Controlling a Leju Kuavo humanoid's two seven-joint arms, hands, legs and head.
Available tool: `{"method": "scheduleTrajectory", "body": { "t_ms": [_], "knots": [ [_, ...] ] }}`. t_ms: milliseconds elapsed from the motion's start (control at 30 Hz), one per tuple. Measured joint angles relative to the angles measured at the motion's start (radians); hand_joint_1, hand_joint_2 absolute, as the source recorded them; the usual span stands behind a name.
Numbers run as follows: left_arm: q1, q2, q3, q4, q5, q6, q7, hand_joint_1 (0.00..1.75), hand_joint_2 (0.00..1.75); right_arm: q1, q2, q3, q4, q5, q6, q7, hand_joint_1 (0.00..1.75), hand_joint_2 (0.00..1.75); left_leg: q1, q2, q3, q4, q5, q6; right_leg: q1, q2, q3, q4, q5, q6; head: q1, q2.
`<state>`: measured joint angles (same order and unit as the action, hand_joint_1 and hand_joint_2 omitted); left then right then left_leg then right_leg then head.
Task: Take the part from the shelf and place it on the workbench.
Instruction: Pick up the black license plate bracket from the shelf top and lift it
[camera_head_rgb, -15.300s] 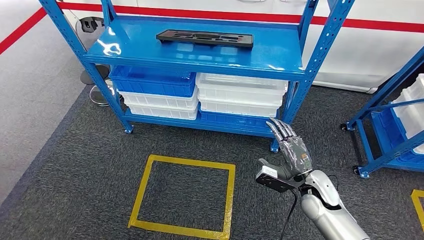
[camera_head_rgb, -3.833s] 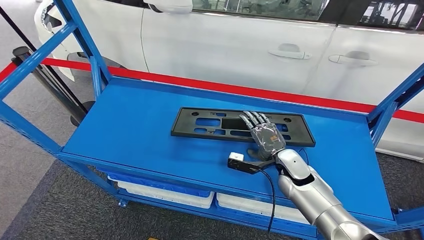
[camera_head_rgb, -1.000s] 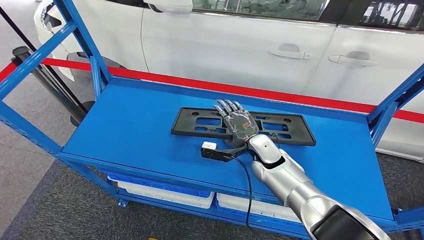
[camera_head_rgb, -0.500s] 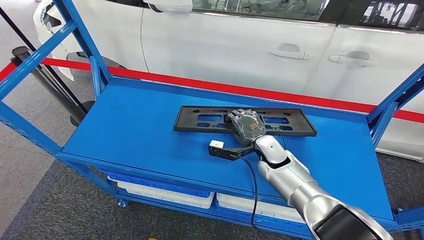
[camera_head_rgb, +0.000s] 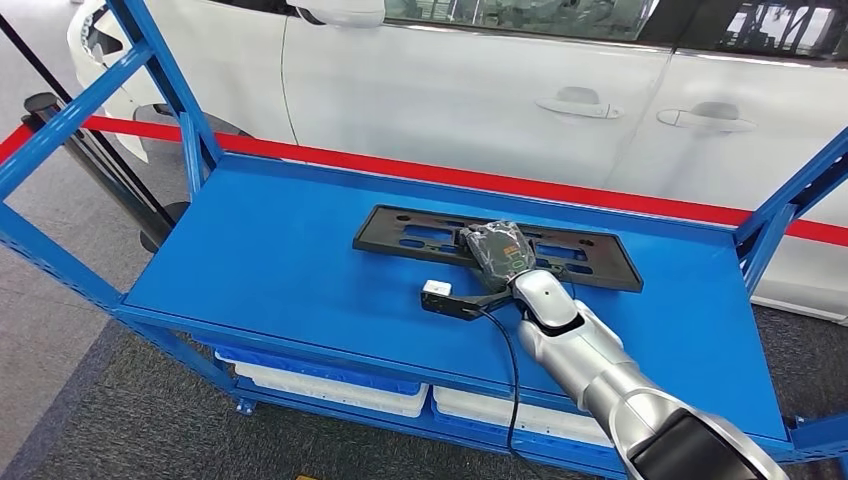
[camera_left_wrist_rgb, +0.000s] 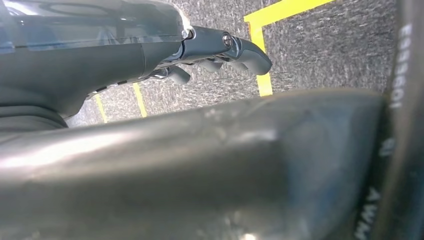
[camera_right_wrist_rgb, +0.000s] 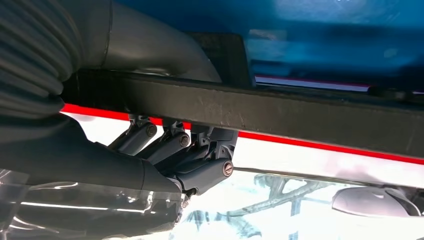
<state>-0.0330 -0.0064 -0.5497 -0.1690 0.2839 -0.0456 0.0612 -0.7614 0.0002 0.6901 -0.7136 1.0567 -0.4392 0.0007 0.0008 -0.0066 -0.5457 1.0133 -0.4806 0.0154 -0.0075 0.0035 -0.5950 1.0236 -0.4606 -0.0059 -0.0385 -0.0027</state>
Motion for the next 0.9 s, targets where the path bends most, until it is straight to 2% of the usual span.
{"method": "scheduleTrajectory", "body": {
  "t_ms": [100,333,533,900],
  "knots": [
    [-0.001,0.000,0.000,0.000,0.006,0.000,-0.020,0.00,1.75,0.003,-0.006,-0.004,-0.001,0.004,-0.005,-0.002,1.75,1.75,0.000,0.000,0.000,0.000,0.000,0.000,0.000,0.000,0.000,0.000,0.000,0.000,0.000,0.000],
    [0.004,0.005,0.002,0.000,0.028,-0.009,-0.059,0.00,1.75,0.012,-0.022,-0.015,-0.001,0.008,-0.020,-0.022,1.75,1.75,0.000,0.000,0.000,0.000,0.000,0.000,0.000,0.000,0.000,0.000,0.000,0.000,0.000,0.000],
    [0.006,0.006,0.006,0.000,0.031,-0.003,-0.063,0.00,1.75,0.015,-0.027,-0.023,-0.001,0.013,-0.024,-0.022,1.75,1.75,0.000,0.000,0.000,0.000,0.000,0.000,0.000,0.000,0.000,-0.001,0.000,0.000,0.000,0.000],
    [0.008,0.006,0.019,0.000,0.048,0.014,-0.060,0.00,1.75,0.062,-0.061,-0.058,-0.064,0.003,-0.086,-0.037,1.75,1.75,0.000,0.000,0.000,0.000,-0.001,0.001,0.000,0.000,0.000,-0.001,0.000,0.000,0.000,0.000]
  ]
}}
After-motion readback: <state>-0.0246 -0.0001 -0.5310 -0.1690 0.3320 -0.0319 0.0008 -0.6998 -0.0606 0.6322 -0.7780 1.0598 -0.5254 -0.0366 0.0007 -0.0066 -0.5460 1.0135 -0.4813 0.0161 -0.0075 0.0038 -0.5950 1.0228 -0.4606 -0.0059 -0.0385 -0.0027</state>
